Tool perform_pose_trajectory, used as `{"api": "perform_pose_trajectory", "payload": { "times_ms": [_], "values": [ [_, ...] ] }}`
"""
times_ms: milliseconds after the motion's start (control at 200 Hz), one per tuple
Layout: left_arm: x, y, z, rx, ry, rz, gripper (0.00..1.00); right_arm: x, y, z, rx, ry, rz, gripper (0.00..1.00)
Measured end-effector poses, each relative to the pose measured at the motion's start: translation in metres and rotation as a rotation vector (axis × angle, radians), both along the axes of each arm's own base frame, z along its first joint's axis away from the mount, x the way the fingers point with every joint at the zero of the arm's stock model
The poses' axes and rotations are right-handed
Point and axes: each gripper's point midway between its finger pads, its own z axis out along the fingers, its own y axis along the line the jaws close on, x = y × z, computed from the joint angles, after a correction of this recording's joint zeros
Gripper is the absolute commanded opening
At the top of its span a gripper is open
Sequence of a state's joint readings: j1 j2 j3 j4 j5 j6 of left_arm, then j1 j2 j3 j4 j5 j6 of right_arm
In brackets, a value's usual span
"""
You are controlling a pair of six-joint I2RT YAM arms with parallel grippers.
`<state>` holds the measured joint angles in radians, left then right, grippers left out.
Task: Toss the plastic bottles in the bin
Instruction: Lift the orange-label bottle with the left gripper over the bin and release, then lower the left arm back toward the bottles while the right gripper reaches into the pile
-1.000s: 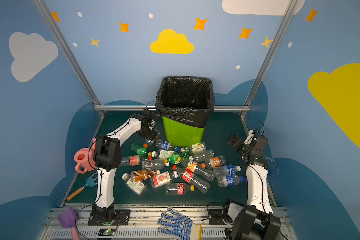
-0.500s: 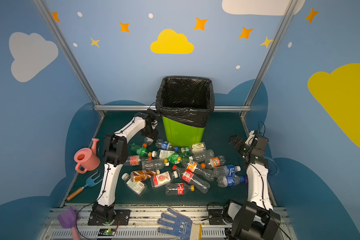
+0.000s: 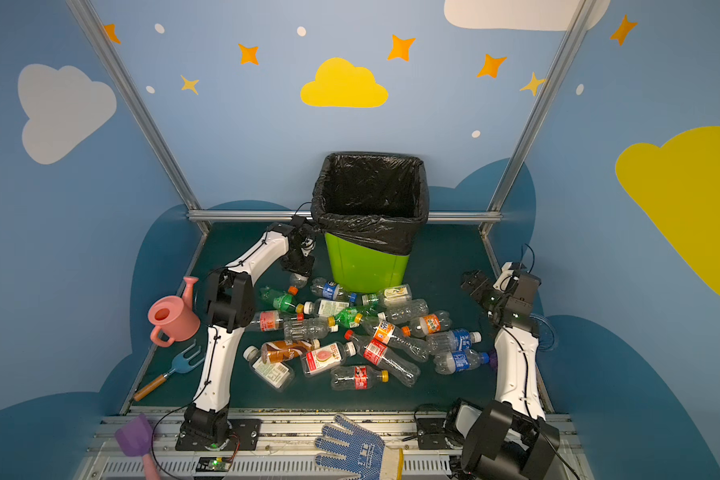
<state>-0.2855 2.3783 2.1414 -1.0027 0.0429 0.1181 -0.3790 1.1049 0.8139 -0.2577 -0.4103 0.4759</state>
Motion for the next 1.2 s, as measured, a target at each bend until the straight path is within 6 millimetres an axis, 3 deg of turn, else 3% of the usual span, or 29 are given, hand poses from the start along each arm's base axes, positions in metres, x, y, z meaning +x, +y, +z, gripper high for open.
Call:
{"api": "perform_pose_trajectory", "payload": {
  "times_ms": [85, 185, 285, 390, 491, 601, 686, 756, 831, 921, 996, 1031, 1091, 1146, 1201],
  "values": [
    [0.007, 0.009, 0.028, -0.064, -0.053, 0.052, 0.43, 0.0, 0.0, 0.0, 0.002, -0.001, 0.0, 0.98],
    [0.016, 0.028, 0.09, -0.171, -0.173, 0.132, 0.43, 0.0, -0.001, 0.0, 0.005, -0.001, -0.002, 0.98],
    [0.021, 0.058, 0.185, -0.302, -0.377, 0.215, 0.44, 0.0, 0.0, 0.001, 0.014, -0.003, 0.0, 0.98],
    [0.005, 0.097, 0.301, -0.413, -0.656, 0.287, 0.45, 0.0, 0.001, 0.002, 0.022, -0.006, 0.001, 0.98],
    [-0.042, 0.123, 0.417, -0.488, -0.982, 0.311, 0.49, -0.001, 0.001, 0.005, 0.022, -0.013, -0.001, 0.98],
    [-0.119, 0.123, 0.523, -0.574, -1.308, 0.265, 0.49, -0.002, 0.002, 0.009, 0.025, -0.023, -0.004, 0.98],
    [-0.168, 0.116, 0.579, -0.667, -1.494, 0.213, 0.48, -0.002, 0.001, 0.012, 0.03, -0.032, -0.006, 0.98],
    [-0.188, 0.101, 0.61, -0.761, -1.587, 0.153, 0.48, -0.002, 0.002, 0.015, 0.035, -0.038, -0.007, 0.98],
    [-0.178, 0.067, 0.622, -0.859, -1.573, 0.068, 0.5, -0.002, 0.003, 0.019, 0.038, -0.049, -0.003, 0.98],
    [-0.128, -0.007, 0.618, -0.95, -1.443, -0.06, 0.58, -0.002, 0.005, 0.023, 0.04, -0.062, 0.005, 0.98],
    [-0.081, -0.066, 0.6, -0.985, -1.347, -0.133, 0.89, -0.002, 0.006, 0.025, 0.043, -0.067, 0.012, 0.98],
    [-0.056, -0.091, 0.576, -0.994, -1.293, -0.151, 0.93, -0.002, 0.006, 0.025, 0.044, -0.068, 0.016, 0.98],
    [-0.014, -0.121, 0.512, -0.979, -1.116, -0.123, 1.0, -0.002, 0.006, 0.027, 0.045, -0.071, 0.018, 0.98],
    [0.011, -0.127, 0.458, -0.922, -0.982, -0.065, 1.0, -0.003, 0.005, 0.03, 0.042, -0.079, 0.016, 0.98],
    [0.022, -0.121, 0.425, -0.866, -0.917, -0.014, 1.0, -0.005, 0.005, 0.033, 0.039, -0.089, 0.013, 0.98]
  ]
}}
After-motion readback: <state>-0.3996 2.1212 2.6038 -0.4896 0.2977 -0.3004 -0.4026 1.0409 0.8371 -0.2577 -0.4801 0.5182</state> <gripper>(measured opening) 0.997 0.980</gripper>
